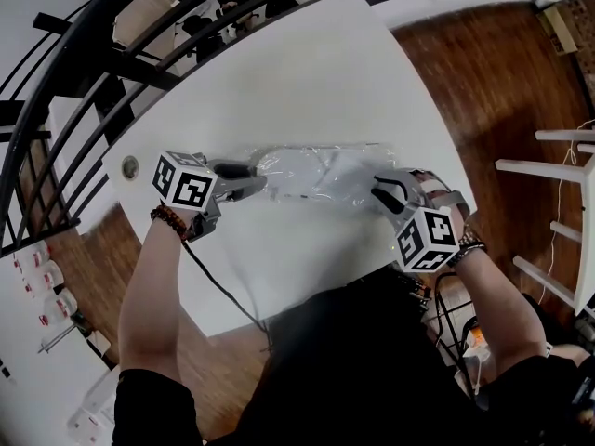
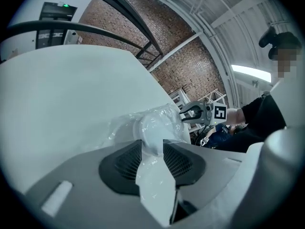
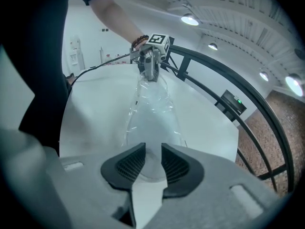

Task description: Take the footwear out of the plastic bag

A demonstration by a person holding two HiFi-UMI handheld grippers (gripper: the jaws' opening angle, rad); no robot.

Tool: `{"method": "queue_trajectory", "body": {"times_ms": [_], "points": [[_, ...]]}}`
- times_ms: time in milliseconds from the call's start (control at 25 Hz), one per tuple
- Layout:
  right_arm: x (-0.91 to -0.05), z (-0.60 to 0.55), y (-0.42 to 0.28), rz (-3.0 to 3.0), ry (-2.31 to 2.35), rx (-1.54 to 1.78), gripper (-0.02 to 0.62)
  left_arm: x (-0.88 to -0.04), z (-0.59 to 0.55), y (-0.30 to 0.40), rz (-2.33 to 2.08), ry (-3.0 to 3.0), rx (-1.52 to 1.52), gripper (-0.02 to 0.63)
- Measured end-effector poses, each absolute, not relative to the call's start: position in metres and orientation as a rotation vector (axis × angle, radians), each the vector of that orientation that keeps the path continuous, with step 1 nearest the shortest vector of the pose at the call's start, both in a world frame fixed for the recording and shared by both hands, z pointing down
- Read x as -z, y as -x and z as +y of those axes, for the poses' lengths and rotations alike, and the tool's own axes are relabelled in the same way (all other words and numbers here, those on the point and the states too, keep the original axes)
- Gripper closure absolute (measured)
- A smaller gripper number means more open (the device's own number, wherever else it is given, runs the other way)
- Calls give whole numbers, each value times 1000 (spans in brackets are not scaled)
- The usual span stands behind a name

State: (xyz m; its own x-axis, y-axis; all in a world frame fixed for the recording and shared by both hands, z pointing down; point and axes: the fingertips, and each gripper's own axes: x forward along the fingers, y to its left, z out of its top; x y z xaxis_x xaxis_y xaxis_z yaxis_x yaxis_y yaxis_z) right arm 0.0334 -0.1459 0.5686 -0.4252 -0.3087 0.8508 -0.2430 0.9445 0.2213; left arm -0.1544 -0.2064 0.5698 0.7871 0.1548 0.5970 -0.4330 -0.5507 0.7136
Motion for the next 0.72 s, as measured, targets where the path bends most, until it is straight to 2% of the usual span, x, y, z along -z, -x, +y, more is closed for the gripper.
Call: {"method": "queue_trajectory", "body": {"times_ms": [160,400,600,720], "points": [[-553,-155,-37,-2063,-506,-22,494,-576,-202,157,-211,-1996,-801,443],[-547,-171,-80,-2139,-838,-517,480,-583,-198,163,-235,-1961,-816,425],[-566,-167,-95,-2086,-894,-838,469,-589,-199,163,-248,-1920,-797,400],[-575,-165,-93,-2064,-874,-910,463,-589,-201,157,-249,-1904,-762,399]]}}
